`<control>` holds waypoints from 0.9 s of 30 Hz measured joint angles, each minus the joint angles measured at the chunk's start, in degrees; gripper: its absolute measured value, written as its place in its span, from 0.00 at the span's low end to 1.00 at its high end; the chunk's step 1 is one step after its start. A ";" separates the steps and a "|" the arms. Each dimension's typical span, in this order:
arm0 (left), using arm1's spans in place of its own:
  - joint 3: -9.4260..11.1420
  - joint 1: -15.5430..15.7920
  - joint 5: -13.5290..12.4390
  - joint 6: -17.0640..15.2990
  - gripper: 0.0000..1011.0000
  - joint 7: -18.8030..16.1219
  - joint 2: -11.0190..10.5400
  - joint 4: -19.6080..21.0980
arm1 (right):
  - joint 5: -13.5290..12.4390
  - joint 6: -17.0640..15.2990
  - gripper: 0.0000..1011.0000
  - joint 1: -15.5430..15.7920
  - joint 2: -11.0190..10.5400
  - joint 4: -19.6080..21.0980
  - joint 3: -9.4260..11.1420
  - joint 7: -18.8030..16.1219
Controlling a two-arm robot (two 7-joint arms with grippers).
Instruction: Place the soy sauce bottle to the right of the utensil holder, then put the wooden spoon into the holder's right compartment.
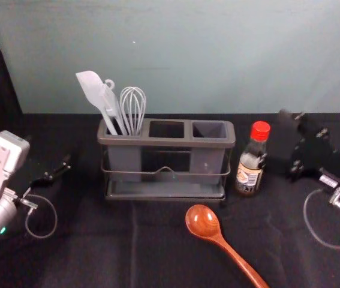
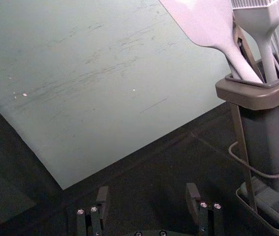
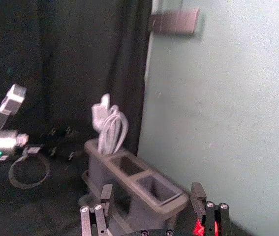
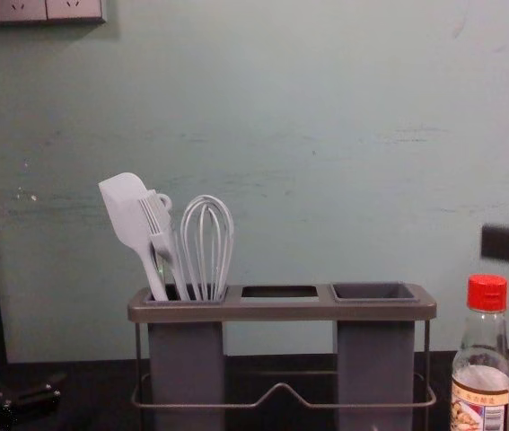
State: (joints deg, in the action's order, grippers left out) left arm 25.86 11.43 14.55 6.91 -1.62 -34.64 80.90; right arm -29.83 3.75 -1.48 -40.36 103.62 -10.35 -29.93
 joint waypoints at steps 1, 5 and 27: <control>0.00 0.00 0.00 0.00 1.00 0.00 0.00 0.00 | 0.00 0.00 0.99 0.00 0.00 0.00 0.00 0.00; 0.00 0.00 0.00 0.00 1.00 0.00 0.00 0.00 | 0.54 -11.10 0.99 1.40 -2.25 5.79 -2.25 2.37; 0.00 0.00 0.00 0.00 1.00 0.00 0.00 0.00 | 0.70 -51.33 0.99 -13.60 1.73 2.08 -19.73 9.25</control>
State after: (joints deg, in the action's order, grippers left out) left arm 25.86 11.43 14.55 6.91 -1.62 -34.64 80.90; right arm -29.13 -47.58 -15.08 -38.63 105.71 -30.08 -20.68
